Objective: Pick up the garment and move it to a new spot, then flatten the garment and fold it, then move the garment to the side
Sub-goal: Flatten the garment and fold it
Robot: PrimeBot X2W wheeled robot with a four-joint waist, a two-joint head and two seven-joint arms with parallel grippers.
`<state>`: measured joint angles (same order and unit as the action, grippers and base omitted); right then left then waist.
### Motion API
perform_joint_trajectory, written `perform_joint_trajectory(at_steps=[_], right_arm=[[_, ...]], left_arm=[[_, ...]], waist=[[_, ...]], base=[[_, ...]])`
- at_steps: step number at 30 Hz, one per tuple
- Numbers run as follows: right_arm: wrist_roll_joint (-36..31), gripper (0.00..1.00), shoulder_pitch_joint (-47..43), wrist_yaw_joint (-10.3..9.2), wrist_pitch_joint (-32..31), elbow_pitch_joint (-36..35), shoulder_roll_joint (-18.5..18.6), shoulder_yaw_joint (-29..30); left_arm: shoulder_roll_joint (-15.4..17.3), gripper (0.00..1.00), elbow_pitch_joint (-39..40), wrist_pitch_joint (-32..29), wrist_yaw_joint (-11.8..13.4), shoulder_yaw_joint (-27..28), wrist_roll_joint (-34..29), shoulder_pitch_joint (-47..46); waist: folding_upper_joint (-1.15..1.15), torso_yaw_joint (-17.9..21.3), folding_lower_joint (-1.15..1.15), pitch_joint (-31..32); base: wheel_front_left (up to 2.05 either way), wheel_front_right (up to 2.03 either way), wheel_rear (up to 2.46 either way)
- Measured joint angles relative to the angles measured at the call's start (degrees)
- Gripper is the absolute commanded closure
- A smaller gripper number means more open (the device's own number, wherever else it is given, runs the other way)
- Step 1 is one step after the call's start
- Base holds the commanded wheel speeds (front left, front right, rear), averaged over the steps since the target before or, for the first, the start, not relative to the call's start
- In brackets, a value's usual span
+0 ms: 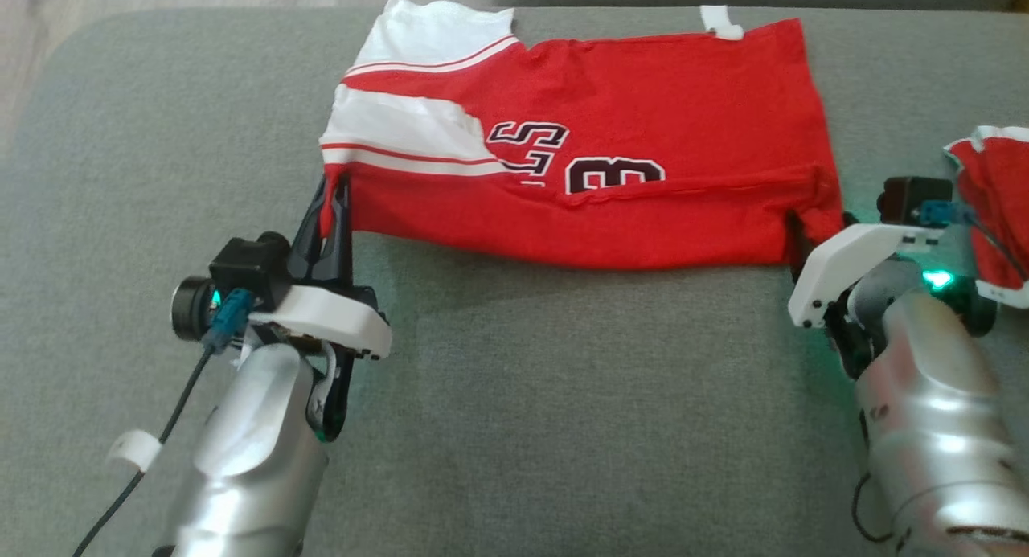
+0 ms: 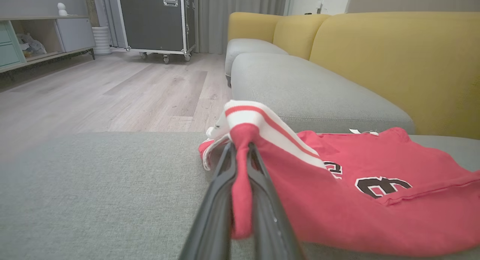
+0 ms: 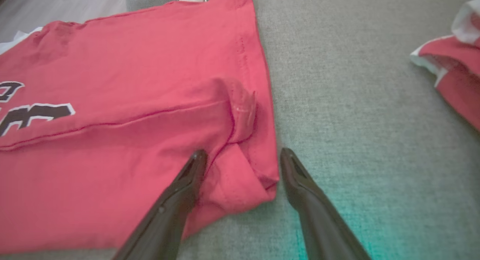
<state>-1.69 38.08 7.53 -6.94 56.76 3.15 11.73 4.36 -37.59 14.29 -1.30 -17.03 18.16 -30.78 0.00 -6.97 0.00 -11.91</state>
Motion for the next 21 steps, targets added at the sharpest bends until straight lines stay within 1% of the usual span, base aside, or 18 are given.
perform_joint_trajectory(at_steps=[1, 3, 4, 5, 6, 13, 17, 21], right_arm=[[-2.8, 0.0, 1.2, 0.0, -0.1, 1.5, 0.1, 1.8], [-3.9, 0.0, 1.9, 0.0, -0.1, 2.2, 0.1, 2.4], [-4.4, 0.2, 2.5, 0.0, -0.1, 3.0, 0.2, 3.1], [-4.8, 0.9, 3.0, 0.0, -0.1, 3.7, 0.2, 3.6], [-5.3, 1.0, 3.5, 0.0, 0.0, 4.4, 0.2, 3.8], [-5.4, 1.0, 4.6, 0.01, 4.7, 9.9, 0.0, 3.3], [-4.7, 1.0, 4.5, 0.0, 6.7, 11.9, 0.1, 2.3], [-2.3, 1.0, 3.4, 0.01, 7.7, 13.9, 0.0, 0.3]], left_arm=[[-0.1, 1.0, 0.6, 0.0, -0.1, -0.4, -0.1, 0.2], [-0.2, 1.0, 0.8, 0.0, -0.1, -0.6, -0.1, 0.3], [-0.2, 1.0, 0.9, 0.0, -0.1, -0.8, -0.2, 0.4], [-0.2, 1.0, 0.9, 0.0, -0.1, -1.0, -0.2, 0.5], [-0.2, 1.0, 0.9, 0.0, -0.1, -1.2, -0.2, 0.7], [0.1, 1.0, -0.1, 0.0, 0.3, -1.1, -0.2, 1.9], [1.4, 1.0, -2.5, -0.2, 0.4, -0.8, -0.1, 4.2], [2.9, 1.0, -4.7, -2.2, 0.7, -0.7, 0.2, 7.1]], waist=[[0.0, -0.6, 0.0, -0.2], [0.0, -0.8, 0.0, -0.3], [0.0, -1.0, 0.0, -0.3], [0.0, -1.1, 0.0, -0.3], [0.0, -1.1, 0.0, -0.2], [0.0, 0.1, 0.0, 1.7], [0.0, 1.3, 0.0, 3.8], [0.0, 2.7, -0.01, 6.5]], base=[[0.0, 0.0, 0.0], [0.0, 0.0, 0.0], [0.0, 0.0, 0.0], [0.0, 0.0, 0.0], [0.0, 0.0, 0.0], [0.0, 0.0, 0.0], [0.0, 0.0, 0.0], [0.0, 0.0, 0.0]])
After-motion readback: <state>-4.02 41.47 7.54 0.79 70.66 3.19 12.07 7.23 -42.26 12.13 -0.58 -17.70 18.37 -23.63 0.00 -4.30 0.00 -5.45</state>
